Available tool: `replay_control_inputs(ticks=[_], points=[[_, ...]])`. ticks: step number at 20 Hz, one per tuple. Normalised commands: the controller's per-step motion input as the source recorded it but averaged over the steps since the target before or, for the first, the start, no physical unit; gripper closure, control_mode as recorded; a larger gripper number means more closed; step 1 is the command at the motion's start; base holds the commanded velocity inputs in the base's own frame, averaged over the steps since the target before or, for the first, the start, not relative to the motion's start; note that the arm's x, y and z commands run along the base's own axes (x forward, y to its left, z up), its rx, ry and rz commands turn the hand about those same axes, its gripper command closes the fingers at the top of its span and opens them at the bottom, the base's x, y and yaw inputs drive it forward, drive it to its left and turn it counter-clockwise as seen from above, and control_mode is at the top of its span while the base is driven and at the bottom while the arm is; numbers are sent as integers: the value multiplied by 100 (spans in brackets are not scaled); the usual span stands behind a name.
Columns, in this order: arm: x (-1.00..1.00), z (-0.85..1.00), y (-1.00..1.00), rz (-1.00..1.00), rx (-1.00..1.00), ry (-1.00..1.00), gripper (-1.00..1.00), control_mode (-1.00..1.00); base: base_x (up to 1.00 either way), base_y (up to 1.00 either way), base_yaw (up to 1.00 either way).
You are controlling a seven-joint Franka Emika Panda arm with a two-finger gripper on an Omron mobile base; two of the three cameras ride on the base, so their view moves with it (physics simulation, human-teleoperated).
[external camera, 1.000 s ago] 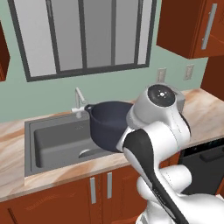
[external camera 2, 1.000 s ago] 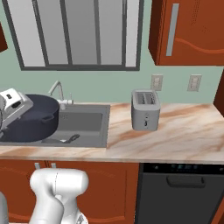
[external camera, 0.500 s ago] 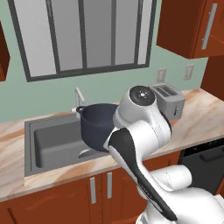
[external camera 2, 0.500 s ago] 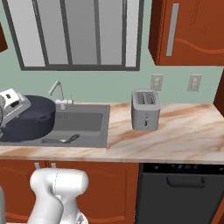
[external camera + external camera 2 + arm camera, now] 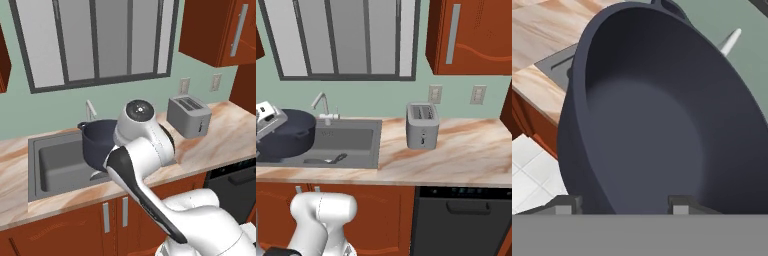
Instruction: Move the pot and pan from the stove into the sink.
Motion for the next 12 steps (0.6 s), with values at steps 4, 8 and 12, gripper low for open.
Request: replay_control_inputs(ticks=[4,8,12], points=[[9,-11,30,-3,0,2,100,-100,0,0,0],[0,-12,27,-3,0,3,100,-100,0,0,0],[0,-16,28,-3,0,3,100,-100,0,0,0]])
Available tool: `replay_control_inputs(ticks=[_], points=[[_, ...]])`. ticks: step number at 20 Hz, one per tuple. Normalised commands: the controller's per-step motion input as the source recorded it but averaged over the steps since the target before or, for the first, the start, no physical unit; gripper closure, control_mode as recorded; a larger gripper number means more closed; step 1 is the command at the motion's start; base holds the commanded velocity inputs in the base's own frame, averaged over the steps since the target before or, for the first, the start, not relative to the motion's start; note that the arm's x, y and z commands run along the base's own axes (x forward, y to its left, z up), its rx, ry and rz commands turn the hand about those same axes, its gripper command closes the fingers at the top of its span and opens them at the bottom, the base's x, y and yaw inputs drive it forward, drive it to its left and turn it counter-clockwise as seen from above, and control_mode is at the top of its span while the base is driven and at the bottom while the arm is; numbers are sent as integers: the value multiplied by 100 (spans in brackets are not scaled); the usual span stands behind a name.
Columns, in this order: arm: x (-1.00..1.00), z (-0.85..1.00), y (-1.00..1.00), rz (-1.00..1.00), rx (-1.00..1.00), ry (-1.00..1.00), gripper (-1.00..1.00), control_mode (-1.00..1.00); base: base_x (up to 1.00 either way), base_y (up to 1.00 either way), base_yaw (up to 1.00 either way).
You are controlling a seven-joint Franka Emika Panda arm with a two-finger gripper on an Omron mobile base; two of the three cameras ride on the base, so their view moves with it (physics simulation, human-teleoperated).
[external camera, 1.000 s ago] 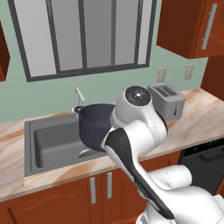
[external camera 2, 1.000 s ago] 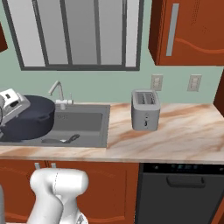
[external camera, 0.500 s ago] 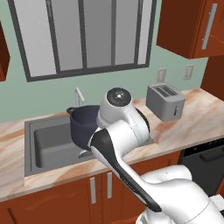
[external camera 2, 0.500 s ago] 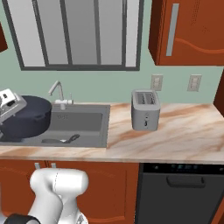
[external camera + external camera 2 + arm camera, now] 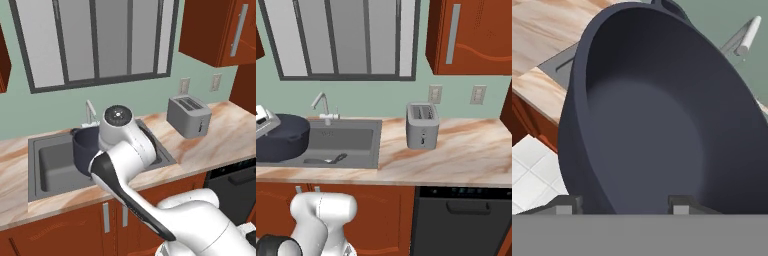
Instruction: Move the pot and pan from the stove into the sink.
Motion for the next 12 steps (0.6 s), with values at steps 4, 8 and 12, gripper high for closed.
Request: replay_control_inputs(ticks=[4,8,12], points=[[1,-16,24,-3,0,3,100,-100,0,0,0],[22,-5,23,-4,0,1,100,-100,0,0,0],[39,-3,24,-6,0,0,100,-100,0,0,0]])
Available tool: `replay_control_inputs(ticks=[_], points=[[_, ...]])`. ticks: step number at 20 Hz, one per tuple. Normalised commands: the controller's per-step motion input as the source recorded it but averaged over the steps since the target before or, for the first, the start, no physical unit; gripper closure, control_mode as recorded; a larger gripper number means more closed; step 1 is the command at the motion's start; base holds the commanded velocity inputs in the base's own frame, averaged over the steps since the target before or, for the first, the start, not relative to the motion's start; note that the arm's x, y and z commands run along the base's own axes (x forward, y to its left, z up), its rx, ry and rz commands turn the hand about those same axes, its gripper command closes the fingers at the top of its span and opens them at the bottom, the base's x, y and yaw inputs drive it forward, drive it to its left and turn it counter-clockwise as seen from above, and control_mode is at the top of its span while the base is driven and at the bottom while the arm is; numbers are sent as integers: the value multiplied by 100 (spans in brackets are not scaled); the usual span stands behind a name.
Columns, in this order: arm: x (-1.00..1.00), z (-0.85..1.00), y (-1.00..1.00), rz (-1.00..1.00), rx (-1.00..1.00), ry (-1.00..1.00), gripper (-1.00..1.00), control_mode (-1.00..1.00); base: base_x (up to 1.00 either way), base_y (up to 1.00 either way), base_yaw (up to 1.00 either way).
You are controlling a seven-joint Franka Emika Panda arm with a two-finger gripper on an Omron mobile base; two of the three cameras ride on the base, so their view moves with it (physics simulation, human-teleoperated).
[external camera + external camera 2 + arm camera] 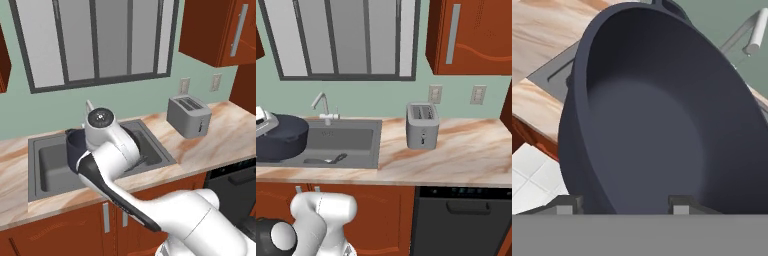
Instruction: Move the pot and pan from the stove into the sink.
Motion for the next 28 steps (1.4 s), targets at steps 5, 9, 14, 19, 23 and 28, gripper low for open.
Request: replay_control_inputs(ticks=[5,9,14,19,23,28], points=[[40,-9,26,-7,0,0,100,-100,0,0,0],[43,-16,29,-8,0,2,100,-100,0,0,0],[44,-19,27,-8,0,4,100,-100,0,0,0],[42,-20,20,-7,0,4,100,-100,0,0,0],[35,-21,11,-5,0,3,100,-100,0,0,0],[16,-28,6,-2,-2,2,100,-100,0,0,0]])
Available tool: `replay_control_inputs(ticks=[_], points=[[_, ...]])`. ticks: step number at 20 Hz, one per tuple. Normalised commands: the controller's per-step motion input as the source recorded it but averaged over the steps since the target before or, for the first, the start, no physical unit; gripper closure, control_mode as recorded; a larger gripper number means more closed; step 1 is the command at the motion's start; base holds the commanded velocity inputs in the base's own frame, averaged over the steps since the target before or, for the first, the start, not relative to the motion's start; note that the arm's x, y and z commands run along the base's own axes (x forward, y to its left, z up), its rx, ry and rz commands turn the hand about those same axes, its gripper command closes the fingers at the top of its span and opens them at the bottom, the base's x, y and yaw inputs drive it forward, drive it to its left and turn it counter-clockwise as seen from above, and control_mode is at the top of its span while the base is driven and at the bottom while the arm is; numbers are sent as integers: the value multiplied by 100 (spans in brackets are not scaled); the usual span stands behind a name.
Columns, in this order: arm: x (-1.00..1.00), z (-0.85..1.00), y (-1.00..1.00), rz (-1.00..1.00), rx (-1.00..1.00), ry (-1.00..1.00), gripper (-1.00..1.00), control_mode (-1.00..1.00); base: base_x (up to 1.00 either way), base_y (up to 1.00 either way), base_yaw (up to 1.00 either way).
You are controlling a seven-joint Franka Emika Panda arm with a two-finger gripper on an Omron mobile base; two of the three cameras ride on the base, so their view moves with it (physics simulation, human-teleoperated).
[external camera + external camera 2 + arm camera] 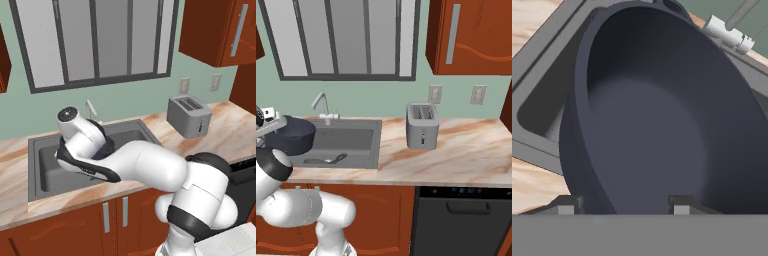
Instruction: Move the pot and pan from the stove into the sink.
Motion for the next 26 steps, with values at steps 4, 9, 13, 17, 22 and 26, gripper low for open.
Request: replay_control_inputs(ticks=[4,9,13,17,22,26], points=[[8,-31,0,0,-5,0,100,-100,0,0,0],[15,-26,0,0,-6,-1,100,-100,0,0,0],[31,-17,0,0,-2,-3,100,-100,0,0,0],[35,-22,1,0,0,-1,100,-100,0,0,0],[28,-30,7,0,0,0,100,-100,0,0,0],[22,-30,11,0,0,0,100,-100,0,0,0]])
